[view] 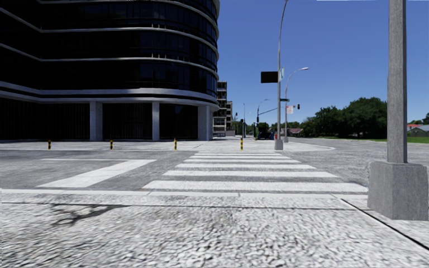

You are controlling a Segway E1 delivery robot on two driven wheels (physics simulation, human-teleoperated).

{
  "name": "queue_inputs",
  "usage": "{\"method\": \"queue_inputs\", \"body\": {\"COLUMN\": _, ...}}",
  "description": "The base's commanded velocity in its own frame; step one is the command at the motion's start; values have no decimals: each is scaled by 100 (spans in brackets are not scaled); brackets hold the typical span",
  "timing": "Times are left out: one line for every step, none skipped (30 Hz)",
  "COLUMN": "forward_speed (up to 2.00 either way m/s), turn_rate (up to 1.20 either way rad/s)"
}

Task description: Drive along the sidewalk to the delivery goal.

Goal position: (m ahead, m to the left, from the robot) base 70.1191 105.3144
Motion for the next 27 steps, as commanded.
{"method": "queue_inputs", "body": {"forward_speed": 200, "turn_rate": 0}}
{"method": "queue_inputs", "body": {"forward_speed": 200, "turn_rate": 0}}
{"method": "queue_inputs", "body": {"forward_speed": 200, "turn_rate": 0}}
{"method": "queue_inputs", "body": {"forward_speed": 200, "turn_rate": 0}}
{"method": "queue_inputs", "body": {"forward_speed": 200, "turn_rate": 0}}
{"method": "queue_inputs", "body": {"forward_speed": 200, "turn_rate": 0}}
{"method": "queue_inputs", "body": {"forward_speed": 200, "turn_rate": 0}}
{"method": "queue_inputs", "body": {"forward_speed": 200, "turn_rate": 0}}
{"method": "queue_inputs", "body": {"forward_speed": 200, "turn_rate": 0}}
{"method": "queue_inputs", "body": {"forward_speed": 200, "turn_rate": 0}}
{"method": "queue_inputs", "body": {"forward_speed": 200, "turn_rate": 0}}
{"method": "queue_inputs", "body": {"forward_speed": 200, "turn_rate": 0}}
{"method": "queue_inputs", "body": {"forward_speed": 200, "turn_rate": 0}}
{"method": "queue_inputs", "body": {"forward_speed": 200, "turn_rate": 0}}
{"method": "queue_inputs", "body": {"forward_speed": 200, "turn_rate": 0}}
{"method": "queue_inputs", "body": {"forward_speed": 200, "turn_rate": 0}}
{"method": "queue_inputs", "body": {"forward_speed": 200, "turn_rate": 0}}
{"method": "queue_inputs", "body": {"forward_speed": 200, "turn_rate": 0}}
{"method": "queue_inputs", "body": {"forward_speed": 200, "turn_rate": 0}}
{"method": "queue_inputs", "body": {"forward_speed": 200, "turn_rate": 0}}
{"method": "queue_inputs", "body": {"forward_speed": 200, "turn_rate": 0}}
{"method": "queue_inputs", "body": {"forward_speed": 200, "turn_rate": 0}}
{"method": "queue_inputs", "body": {"forward_speed": 200, "turn_rate": 0}}
{"method": "queue_inputs", "body": {"forward_speed": 200, "turn_rate": 0}}
{"method": "queue_inputs", "body": {"forward_speed": 200, "turn_rate": 0}}
{"method": "queue_inputs", "body": {"forward_speed": 200, "turn_rate": 0}}
{"method": "queue_inputs", "body": {"forward_speed": 200, "turn_rate": 0}}
